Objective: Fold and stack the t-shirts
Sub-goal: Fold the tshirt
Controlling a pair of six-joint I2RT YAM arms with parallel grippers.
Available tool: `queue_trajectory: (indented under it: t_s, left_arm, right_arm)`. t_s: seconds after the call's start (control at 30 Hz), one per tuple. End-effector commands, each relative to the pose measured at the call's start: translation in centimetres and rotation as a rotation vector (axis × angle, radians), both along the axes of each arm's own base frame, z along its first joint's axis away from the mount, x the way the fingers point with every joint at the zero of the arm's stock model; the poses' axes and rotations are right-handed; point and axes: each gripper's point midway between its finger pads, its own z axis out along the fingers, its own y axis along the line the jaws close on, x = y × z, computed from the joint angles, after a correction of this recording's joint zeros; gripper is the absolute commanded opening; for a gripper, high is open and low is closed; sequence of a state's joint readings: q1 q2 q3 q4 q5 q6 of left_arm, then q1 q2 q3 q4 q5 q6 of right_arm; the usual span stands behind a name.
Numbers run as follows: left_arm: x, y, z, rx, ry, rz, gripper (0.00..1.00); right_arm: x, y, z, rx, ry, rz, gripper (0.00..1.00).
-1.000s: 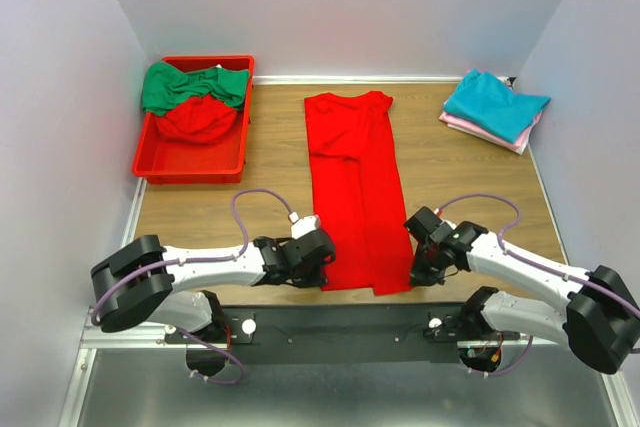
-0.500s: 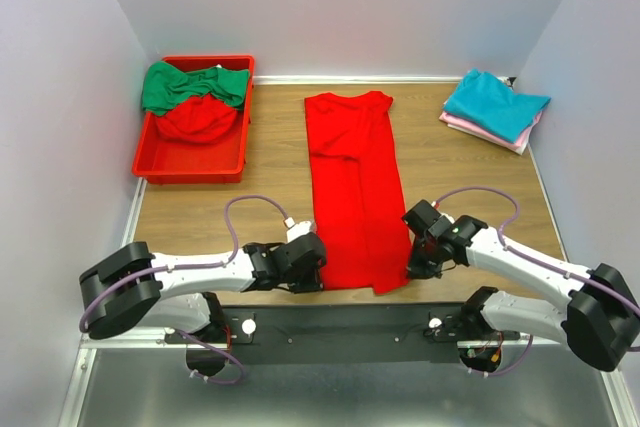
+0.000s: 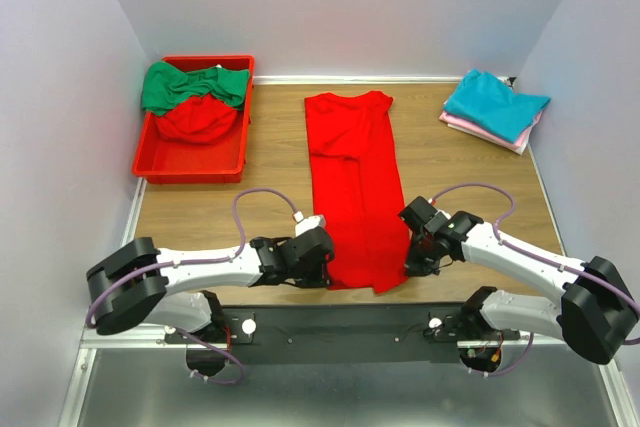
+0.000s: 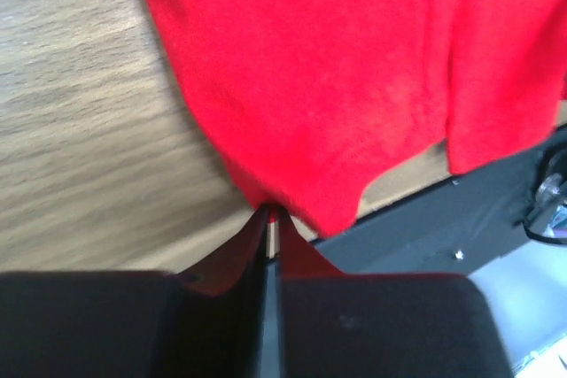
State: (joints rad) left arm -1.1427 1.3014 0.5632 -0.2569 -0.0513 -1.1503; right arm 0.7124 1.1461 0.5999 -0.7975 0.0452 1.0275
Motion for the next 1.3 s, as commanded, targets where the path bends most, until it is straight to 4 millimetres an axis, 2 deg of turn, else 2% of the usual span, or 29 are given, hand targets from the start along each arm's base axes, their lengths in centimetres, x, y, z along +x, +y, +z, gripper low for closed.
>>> queue_trajectory:
  t_s: [0.0,0.1,0.13,0.23,0.53,0.63,0.77,0.8,0.97,1.1,1.27]
  left_arm:
    - [0.6,0.4,3.2,-0.029,-0.031,0.051,0.32]
    - [0.8,1.2,4.0,-0.039,-0.041,0.082,0.52]
    - [0.9,1.3,4.1,-0.043,-0.04,0.089,0.54]
    - [0.9,1.8,3.1,-0.023,-0.019,0.09,0.58]
    - [0.7,0.9,0.4,0.039,0.025,0.037,0.59]
    - [0.7,0.9,-0.1,0.063,0.03,0.028,0.55]
    - [0.6,0.5,-0.5,0.064,0.043,0.01,0.42]
    - [0.6,0.4,-0.6,0.065,0.044,0.005,0.36]
    - [0.2,0.3,-1.1,0.078,0.064,-0.013,0.2]
    - [0.3,0.1,-1.1,0.067,0.056,-0.017,0.0]
    - [1.6,-0.6,0.5,0.047,0.004,-0.008,0.0]
  right_arm:
    - [0.7,0.0,0.4,-0.015,-0.027,0.0,0.02]
    - [0.7,0.1,0.4,-0.014,-0.026,0.0,0.02]
    - [0.7,0.1,0.5,-0.014,-0.026,-0.001,0.02]
    - [0.9,0.3,0.4,-0.013,-0.026,0.002,0.02]
    - [1.0,0.5,0.3,-0.008,-0.027,0.003,0.02]
    - [1.0,0.5,0.3,-0.006,-0.027,0.003,0.02]
    - [1.1,0.5,0.3,-0.005,-0.028,0.002,0.02]
    - [1.1,0.5,0.3,-0.005,-0.028,0.003,0.02]
    - [1.5,0.7,0.6,-0.005,-0.036,0.007,0.02]
    - [1.9,1.1,1.0,0.005,-0.05,0.011,0.02]
    - [3.1,1.8,2.6,0.034,-0.108,-0.001,0.02]
